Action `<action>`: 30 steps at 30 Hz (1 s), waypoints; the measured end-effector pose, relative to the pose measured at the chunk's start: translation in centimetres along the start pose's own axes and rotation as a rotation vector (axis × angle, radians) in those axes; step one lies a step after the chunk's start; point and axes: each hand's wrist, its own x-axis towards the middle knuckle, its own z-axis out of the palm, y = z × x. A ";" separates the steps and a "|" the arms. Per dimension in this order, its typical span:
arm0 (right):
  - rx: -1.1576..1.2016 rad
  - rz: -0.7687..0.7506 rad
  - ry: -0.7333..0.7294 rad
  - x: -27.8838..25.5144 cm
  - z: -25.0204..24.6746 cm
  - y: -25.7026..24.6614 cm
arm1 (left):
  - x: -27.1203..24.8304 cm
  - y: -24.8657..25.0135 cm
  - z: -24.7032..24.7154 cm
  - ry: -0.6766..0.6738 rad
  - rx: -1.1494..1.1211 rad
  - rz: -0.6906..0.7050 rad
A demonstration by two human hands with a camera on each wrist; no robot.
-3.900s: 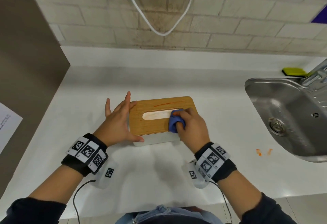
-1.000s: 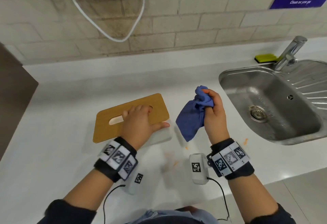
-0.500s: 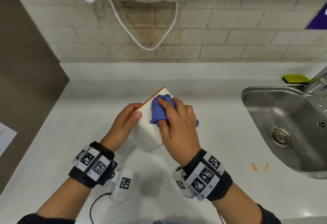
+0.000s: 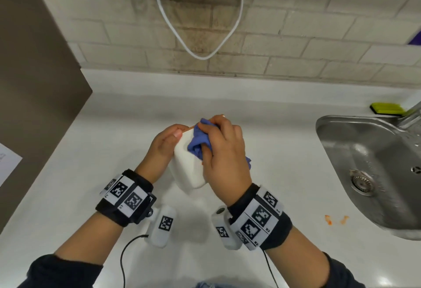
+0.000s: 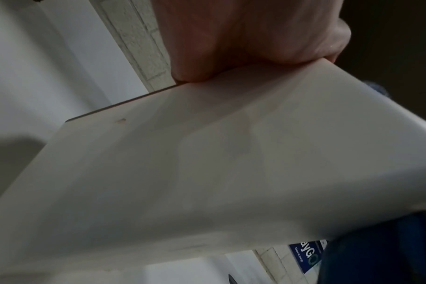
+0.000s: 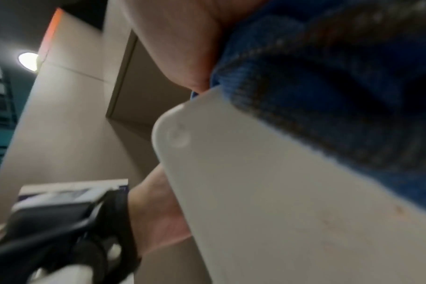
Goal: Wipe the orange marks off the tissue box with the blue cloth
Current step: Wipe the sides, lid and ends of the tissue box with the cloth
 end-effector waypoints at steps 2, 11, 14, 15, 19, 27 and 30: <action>-0.020 -0.116 -0.106 0.0 0.0 -0.6 | 0.5 -0.1 -0.4 -0.014 -0.001 -0.026; 0.132 0.032 -0.026 0.8 -2.2 3.4 | 1.1 -0.1 -1.2 0.008 0.025 -0.049; 0.041 0.132 0.025 2.2 -1.1 1.9 | 1.3 -0.4 -0.9 0.015 0.014 -0.057; 0.012 0.111 0.010 2.4 -0.6 0.9 | 1.3 -0.6 -0.9 0.001 0.008 -0.046; 0.016 -0.110 -0.145 1.0 0.5 -1.5 | 0.4 0.0 -0.8 -0.057 0.036 -0.010; 0.001 -0.580 -0.445 -1.3 -1.2 1.4 | 1.2 -0.1 -1.0 -0.070 0.022 -0.042; 0.024 -0.581 -0.443 -1.8 -1.9 1.6 | 0.4 0.3 -0.8 -0.093 0.039 0.010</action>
